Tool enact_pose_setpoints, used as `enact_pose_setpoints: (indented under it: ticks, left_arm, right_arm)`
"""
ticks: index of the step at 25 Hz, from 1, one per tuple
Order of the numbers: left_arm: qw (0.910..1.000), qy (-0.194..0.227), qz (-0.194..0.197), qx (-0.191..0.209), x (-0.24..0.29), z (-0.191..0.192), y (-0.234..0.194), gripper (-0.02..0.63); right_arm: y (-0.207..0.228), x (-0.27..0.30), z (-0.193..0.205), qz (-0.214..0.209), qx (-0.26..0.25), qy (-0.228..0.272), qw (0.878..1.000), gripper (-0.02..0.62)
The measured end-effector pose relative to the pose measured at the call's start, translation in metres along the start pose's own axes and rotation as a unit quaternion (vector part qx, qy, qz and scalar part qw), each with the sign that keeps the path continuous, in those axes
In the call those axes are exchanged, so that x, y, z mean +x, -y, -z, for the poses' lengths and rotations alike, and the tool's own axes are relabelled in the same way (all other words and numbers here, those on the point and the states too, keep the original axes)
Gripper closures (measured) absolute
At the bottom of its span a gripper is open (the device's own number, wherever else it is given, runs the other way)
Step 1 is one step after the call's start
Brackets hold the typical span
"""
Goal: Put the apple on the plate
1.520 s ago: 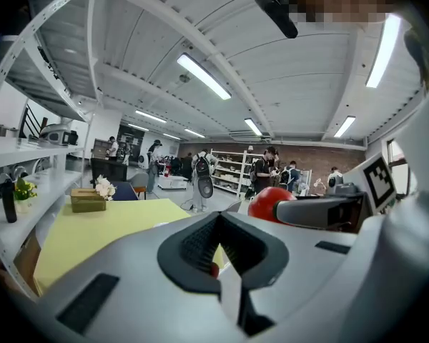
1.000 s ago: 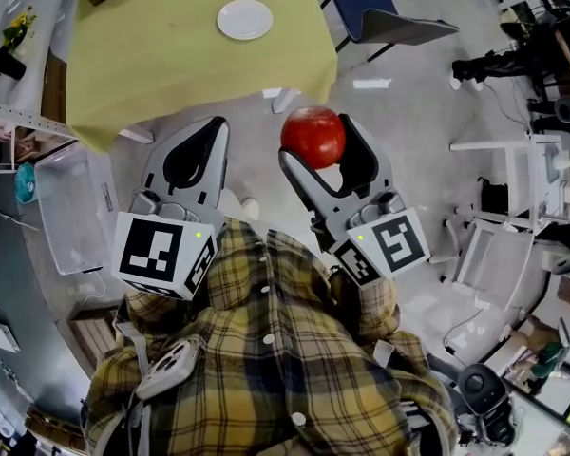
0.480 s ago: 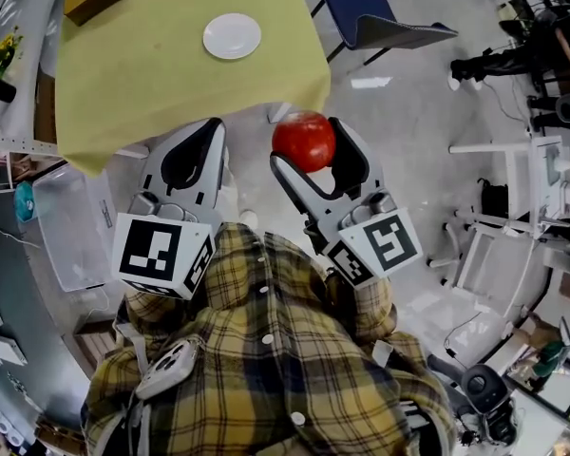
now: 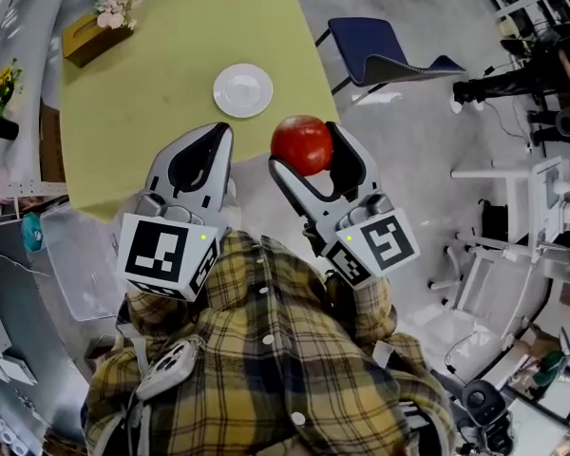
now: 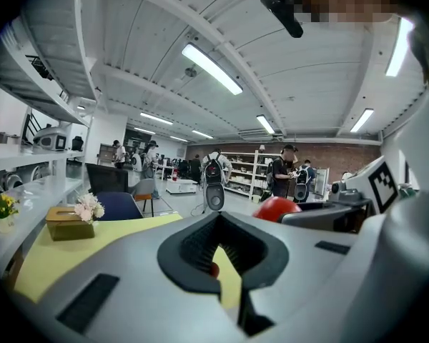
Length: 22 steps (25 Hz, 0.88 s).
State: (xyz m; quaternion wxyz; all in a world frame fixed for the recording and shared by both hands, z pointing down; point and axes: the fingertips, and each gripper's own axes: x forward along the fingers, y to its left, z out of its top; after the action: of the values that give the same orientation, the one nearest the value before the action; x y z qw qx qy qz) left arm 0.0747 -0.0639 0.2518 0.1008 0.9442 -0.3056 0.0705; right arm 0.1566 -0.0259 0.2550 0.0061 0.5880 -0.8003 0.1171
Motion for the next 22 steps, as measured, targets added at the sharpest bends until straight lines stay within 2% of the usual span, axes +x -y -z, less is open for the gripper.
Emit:
enact_pose_setpoints:
  ticks: [11, 17, 22]
  left_arm:
    - [0.9999, -0.002, 0.016, 0.002, 0.053, -0.015, -0.098, 0.600]
    - [0.9999, -0.009, 0.010, -0.009, 0.070, -0.015, -0.118, 0.600]
    - [0.9995, -0.012, -0.020, -0.021, 0.083, -0.014, -0.130, 0.600]
  right_arm:
    - [0.014, 0.121, -0.022, -0.001, -0.012, 0.001, 1.000, 0.222]
    - [0.024, 0.146, -0.024, -0.007, -0.010, -0.009, 1.000, 0.222]
    - [0.038, 0.163, -0.021, -0.031, -0.013, -0.028, 0.999, 0.222]
